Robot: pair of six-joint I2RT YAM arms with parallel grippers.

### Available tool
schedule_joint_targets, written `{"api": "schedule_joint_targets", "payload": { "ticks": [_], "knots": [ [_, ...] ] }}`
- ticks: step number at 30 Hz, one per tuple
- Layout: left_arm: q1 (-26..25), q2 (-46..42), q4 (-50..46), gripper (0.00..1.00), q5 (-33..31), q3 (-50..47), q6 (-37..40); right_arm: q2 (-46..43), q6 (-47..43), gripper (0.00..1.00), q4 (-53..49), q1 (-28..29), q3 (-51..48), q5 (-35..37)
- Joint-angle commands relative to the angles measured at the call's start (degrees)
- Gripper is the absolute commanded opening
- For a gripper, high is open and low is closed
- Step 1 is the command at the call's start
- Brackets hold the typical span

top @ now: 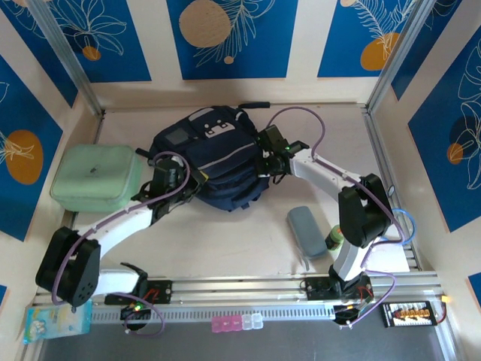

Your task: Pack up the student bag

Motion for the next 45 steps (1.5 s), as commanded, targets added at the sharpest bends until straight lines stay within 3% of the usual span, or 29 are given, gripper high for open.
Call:
{"api": "schedule_joint_targets", "payload": {
  "ticks": [1,7,13,17,22,29,39,45],
  "knots": [
    [0.7,2.8,-1.2,0.00,2.2,5.1,6.8,-5.2,2.3,0.00,-7.3,-1.3,-3.4,1.4],
    [3.3,10.7,-4.7,0.03,4.0,12.4,14.6,-10.3,4.0,0.00,-6.7,0.4,-10.8,-9.9],
    [8.0,17.1,-6.8,0.29,0.7,19.4,19.8,-8.4,5.3,0.00,2.5,5.3,-11.5,-22.4],
    [11.8,14.8,-8.6,0.49,-3.4,18.4,20.1,-3.7,6.2,0.00,7.4,7.5,-6.1,-24.7],
    [13.0,8.3,-13.1,0.60,-2.5,16.0,20.4,0.4,5.8,0.00,10.5,8.3,2.2,-27.1],
    [11.4,6.2,-7.4,0.50,6.8,10.6,6.4,2.3,5.2,0.00,10.9,8.3,6.4,-29.8],
    [7.6,9.3,-2.5,0.42,4.9,10.4,-2.8,1.9,4.7,0.00,10.5,8.5,5.7,-29.5],
    [6.7,11.3,-4.5,0.28,3.6,11.9,-5.1,1.9,3.9,0.00,10.5,9.0,5.5,-29.1]
  ]
}}
